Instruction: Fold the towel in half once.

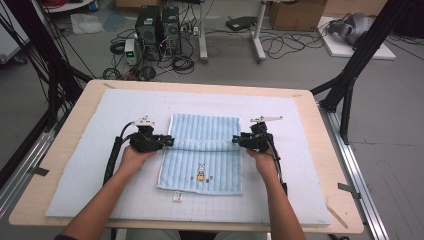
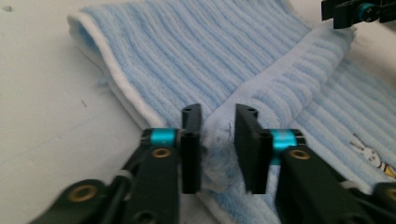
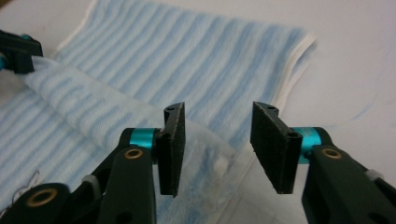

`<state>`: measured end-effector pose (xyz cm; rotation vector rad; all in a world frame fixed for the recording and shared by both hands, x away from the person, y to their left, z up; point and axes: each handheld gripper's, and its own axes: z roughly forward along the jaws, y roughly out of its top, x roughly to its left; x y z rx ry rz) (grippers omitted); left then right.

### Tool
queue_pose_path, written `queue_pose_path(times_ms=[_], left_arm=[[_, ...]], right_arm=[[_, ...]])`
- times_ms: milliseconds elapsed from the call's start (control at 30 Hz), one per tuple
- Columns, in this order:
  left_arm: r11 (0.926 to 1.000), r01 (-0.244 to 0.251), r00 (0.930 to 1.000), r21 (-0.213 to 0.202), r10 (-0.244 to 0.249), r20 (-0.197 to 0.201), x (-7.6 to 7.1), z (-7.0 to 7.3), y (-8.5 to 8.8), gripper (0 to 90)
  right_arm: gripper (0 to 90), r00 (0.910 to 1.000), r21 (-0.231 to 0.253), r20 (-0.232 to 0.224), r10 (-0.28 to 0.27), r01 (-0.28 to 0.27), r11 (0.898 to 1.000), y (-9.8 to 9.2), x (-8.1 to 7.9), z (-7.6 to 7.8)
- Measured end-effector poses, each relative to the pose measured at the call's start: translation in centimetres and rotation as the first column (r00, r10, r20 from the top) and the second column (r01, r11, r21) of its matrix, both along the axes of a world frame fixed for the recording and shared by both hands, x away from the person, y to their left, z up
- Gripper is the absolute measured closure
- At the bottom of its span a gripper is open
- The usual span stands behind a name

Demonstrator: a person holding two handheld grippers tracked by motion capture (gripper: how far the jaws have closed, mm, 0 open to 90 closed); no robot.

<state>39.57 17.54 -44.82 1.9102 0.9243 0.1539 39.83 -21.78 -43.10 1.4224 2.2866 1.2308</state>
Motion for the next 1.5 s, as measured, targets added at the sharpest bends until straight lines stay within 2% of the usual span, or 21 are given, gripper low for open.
queue_pose_path(times_ms=[33,100,133,200,300,367,633,767,1033,1233,1500], left_arm=[[1.0,0.006,1.0,0.0,-0.006,-0.002,-0.1,0.0,0.0,82.2],[1.0,0.009,1.0,0.005,-0.009,0.0,-0.3,0.1,0.1,83.6],[1.0,0.01,0.9999,0.002,-0.01,0.004,-0.4,0.2,0.1,84.0],[0.9999,0.011,0.9998,-0.006,-0.011,0.017,-0.6,0.5,0.1,84.3],[0.9995,0.013,0.9989,-0.03,-0.012,0.046,-1.1,1.0,0.4,84.3],[0.9984,0.015,0.9986,-0.055,-0.012,0.052,-1.4,1.2,0.7,84.3],[0.9911,0.035,0.9958,-0.128,-0.024,0.088,-3.7,1.9,1.6,84.3],[0.9883,0.045,0.9944,-0.145,-0.031,0.101,-4.9,1.9,2.0,84.3],[0.9856,0.076,0.9927,-0.151,-0.061,0.104,-7.4,1.6,2.5,84.2],[0.9847,0.103,0.9893,-0.141,-0.087,0.118,-8.9,1.5,2.7,84.1],[0.9843,0.129,0.9878,-0.121,-0.117,0.103,-10.3,1.0,2.5,84.0]], right_arm=[[63.3,1.0,-0.002,-0.009,-0.001,0.001,1.0,0.1,-0.1,-0.3],[74.2,0.9992,-0.008,-0.034,0.023,-0.023,1.0,0.1,-0.2,-0.5],[79.0,0.999,-0.018,-0.031,0.032,-0.032,0.999,0.2,-0.3,-0.5],[81.9,0.9991,-0.026,-0.014,0.041,-0.041,0.999,0.3,-0.6,-0.2],[82.6,0.9984,-0.022,0.02,0.053,-0.052,0.998,0.3,-1.1,0.6],[82.7,0.9975,-0.023,0.041,0.058,-0.057,0.998,0.4,-1.7,1.0],[82.7,0.9933,0.022,0.091,0.071,-0.073,0.997,-0.3,-4.7,1.4],[82.6,0.9893,0.033,0.116,0.089,-0.094,0.995,-0.6,-6.4,1.4],[82.6,0.9806,0.035,0.144,0.132,-0.139,0.99,-0.5,-9.4,1.2],[82.5,0.9773,0.044,0.154,0.146,-0.154,0.987,-0.7,-10.9,1.2],[82.4,0.9745,0.033,0.15,0.166,-0.173,0.984,-1.0,-12.3,0.9]])
